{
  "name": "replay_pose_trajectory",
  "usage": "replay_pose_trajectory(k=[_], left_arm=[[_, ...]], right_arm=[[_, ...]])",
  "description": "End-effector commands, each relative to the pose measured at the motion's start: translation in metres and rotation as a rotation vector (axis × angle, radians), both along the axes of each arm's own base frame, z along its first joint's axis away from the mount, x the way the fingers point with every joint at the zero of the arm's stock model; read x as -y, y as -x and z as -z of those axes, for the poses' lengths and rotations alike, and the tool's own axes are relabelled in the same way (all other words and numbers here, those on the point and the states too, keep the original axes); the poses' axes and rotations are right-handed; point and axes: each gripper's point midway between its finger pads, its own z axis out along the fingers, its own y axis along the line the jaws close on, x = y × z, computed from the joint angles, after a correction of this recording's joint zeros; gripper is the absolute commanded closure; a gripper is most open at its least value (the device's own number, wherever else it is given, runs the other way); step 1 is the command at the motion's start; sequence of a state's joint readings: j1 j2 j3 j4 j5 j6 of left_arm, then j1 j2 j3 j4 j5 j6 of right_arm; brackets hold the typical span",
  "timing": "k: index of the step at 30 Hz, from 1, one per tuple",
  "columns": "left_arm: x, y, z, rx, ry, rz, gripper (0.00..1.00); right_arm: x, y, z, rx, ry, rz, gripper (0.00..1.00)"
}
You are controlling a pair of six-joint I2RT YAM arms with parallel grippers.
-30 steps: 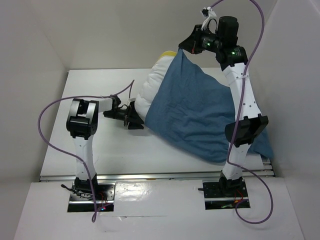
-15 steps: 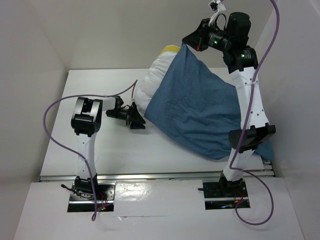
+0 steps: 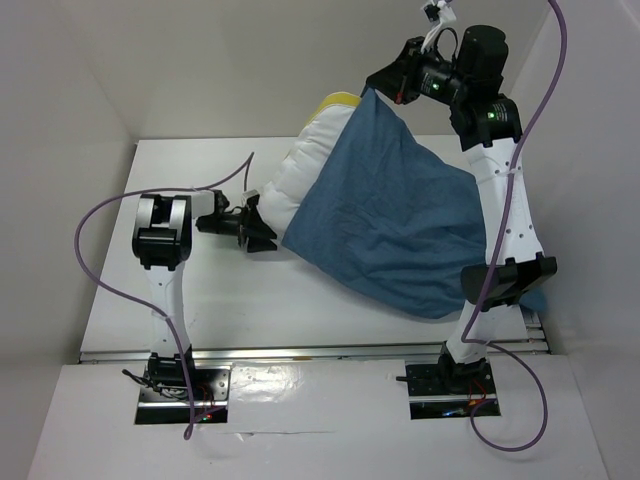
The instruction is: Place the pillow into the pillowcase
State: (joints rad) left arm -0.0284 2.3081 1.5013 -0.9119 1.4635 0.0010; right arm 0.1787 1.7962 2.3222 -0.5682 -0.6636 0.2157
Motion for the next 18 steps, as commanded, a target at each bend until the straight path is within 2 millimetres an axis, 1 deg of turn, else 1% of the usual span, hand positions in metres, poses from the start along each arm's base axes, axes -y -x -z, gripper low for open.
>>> replay_pose_trajectory(k=[1,5,6,7,8,13,18], left_arm=[[-0.001,-0.012,-0.044,0.046,0.22,-0.052,0.4],[0.005,-0.01,-0.048,0.043,0.244,-0.039,0.4],[0.008,-0.008,-0.048,0.042,0.244,-0.03,0.4],[0.008,-0.009,-0.046,0.031,0.254,-0.034,0.4],[0.012,-0.006,-0.046,0.029,0.254,-0.022,0.39],[0.021,-0.005,-0.052,0.031,0.293,0.001,0.39],[0.02,-0.006,-0.061,0.033,0.339,-0.018,0.38]], right_arm=[[0.004,0.021,-0.053,0.188,-0.034,-0.014,1.0],[0.004,0.021,-0.055,0.19,-0.041,-0.014,1.0],[0.003,0.017,-0.051,0.181,-0.04,-0.014,1.0],[0.003,0.017,-0.051,0.181,-0.04,-0.014,1.0],[0.003,0.017,-0.051,0.181,-0.04,-0.014,1.0],[0.001,0.02,-0.051,0.174,-0.045,-0.034,1.0],[-0.002,0.017,-0.036,0.137,-0.038,-0.052,1.0]])
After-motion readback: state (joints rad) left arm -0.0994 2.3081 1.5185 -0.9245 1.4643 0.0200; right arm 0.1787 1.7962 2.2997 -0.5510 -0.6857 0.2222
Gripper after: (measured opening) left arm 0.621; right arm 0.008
